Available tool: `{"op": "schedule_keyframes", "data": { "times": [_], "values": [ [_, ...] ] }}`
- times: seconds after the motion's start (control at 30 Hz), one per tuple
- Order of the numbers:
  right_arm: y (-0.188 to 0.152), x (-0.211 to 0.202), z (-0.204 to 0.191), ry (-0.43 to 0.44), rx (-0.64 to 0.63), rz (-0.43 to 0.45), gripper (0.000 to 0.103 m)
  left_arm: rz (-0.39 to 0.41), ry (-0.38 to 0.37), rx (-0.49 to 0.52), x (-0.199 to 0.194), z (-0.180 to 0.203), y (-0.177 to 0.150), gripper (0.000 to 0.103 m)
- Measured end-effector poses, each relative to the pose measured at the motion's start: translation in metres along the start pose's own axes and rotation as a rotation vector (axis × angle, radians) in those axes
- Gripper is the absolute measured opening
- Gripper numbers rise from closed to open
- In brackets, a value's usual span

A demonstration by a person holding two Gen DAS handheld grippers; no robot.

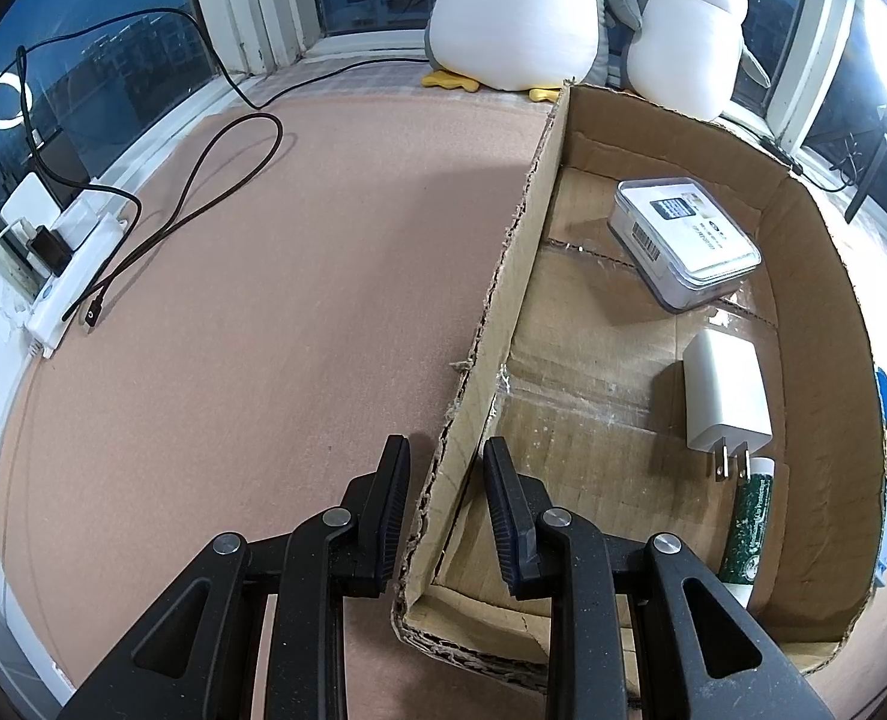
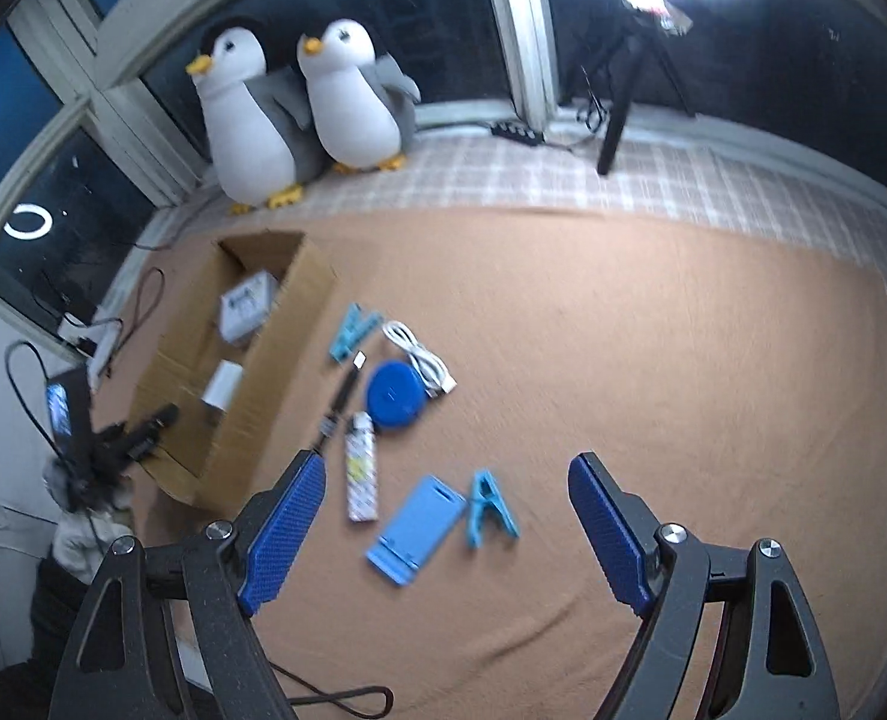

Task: Organize rigid objects
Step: 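Move the right gripper back toward the blue clothespin and phone stand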

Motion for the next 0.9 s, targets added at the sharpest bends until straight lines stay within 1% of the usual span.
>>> {"op": "schedule_keyframes", "data": {
  "times": [0.13,0.2,0.3,0.37,0.4,0.63,0.73,0.9],
  "values": [
    [-0.024,0.029,0.006,0.001,-0.011,-0.030,0.080,0.000,0.003,0.001,0.000,0.001,0.000,0.028],
    [-0.032,0.043,0.006,-0.014,-0.028,-0.037,0.079,0.000,0.003,0.001,0.000,0.001,0.000,0.028],
    [-0.042,0.062,0.005,-0.037,-0.059,-0.049,0.071,0.000,0.003,0.001,0.000,0.001,0.000,0.028],
    [-0.048,0.071,0.007,-0.054,-0.073,-0.058,0.064,0.000,0.003,0.001,0.000,0.001,0.000,0.028],
    [-0.051,0.076,0.008,-0.061,-0.081,-0.067,0.063,0.000,0.003,0.001,0.000,0.001,0.000,0.028],
    [-0.058,0.093,0.011,-0.097,-0.129,-0.088,0.058,0.000,0.004,0.002,0.000,0.001,0.000,0.028],
    [-0.059,0.097,0.012,-0.117,-0.154,-0.095,0.047,-0.001,0.004,0.000,-0.001,0.000,-0.002,0.028],
    [-0.060,0.103,0.014,-0.142,-0.178,-0.101,0.043,-0.001,0.004,0.000,-0.001,0.001,-0.002,0.028]
  ]
}}
Point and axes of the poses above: each gripper's, at about its wrist camera, not at the fingertips, and x roughly the way its jaws point, z to its right, y to its top, the point moved 10 cm from there along x, roughly the way its jaws point, and after that the axes turned 8 degrees about -y, right-handed, at the moved point
